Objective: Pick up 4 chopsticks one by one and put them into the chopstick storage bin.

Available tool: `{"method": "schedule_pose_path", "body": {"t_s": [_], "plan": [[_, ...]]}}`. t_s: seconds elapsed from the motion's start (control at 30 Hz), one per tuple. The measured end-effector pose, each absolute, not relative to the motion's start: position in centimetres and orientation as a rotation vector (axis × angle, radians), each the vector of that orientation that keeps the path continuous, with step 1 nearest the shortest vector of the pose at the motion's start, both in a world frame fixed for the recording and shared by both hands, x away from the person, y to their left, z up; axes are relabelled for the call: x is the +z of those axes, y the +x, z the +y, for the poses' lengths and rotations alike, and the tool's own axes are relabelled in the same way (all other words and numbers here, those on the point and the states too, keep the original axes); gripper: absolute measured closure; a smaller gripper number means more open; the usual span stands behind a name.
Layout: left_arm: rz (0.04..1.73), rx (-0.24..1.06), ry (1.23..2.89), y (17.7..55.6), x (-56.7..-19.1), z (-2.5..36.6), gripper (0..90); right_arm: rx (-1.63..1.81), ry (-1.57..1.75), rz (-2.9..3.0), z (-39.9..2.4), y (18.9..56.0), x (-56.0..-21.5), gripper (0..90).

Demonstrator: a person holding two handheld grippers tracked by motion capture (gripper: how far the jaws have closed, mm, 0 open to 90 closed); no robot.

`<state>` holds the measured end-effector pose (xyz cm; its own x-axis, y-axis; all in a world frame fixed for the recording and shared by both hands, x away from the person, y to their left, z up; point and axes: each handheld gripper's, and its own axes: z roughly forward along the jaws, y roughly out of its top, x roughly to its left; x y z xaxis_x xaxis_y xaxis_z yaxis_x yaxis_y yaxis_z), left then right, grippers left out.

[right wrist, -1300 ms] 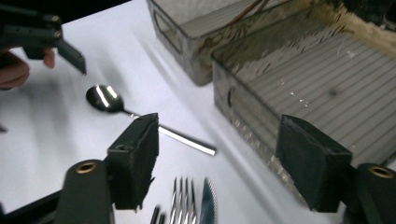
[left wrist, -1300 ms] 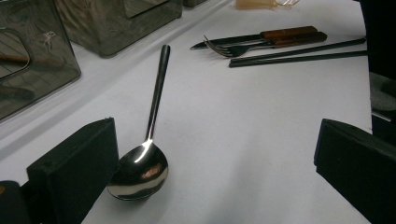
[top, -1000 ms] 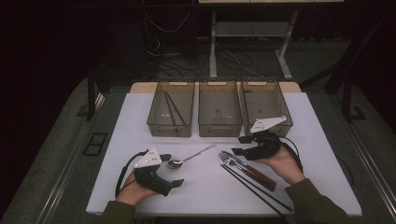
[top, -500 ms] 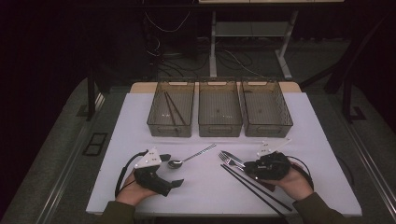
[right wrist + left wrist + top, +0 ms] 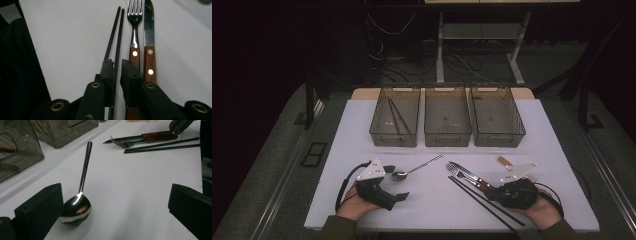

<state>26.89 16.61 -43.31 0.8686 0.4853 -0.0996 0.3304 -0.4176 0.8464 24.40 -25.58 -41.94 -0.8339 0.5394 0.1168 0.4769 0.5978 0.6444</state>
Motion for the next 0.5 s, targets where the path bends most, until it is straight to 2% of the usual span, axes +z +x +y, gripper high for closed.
{"method": "schedule_pose_path", "body": {"t_s": [0.5], "plan": [[0.597, 0.196, 2.047, 26.9, -43.4, 16.6, 0.0, 0.996, 0.864, 2.75, -27.2, 23.0, -43.1, 80.9]]}}
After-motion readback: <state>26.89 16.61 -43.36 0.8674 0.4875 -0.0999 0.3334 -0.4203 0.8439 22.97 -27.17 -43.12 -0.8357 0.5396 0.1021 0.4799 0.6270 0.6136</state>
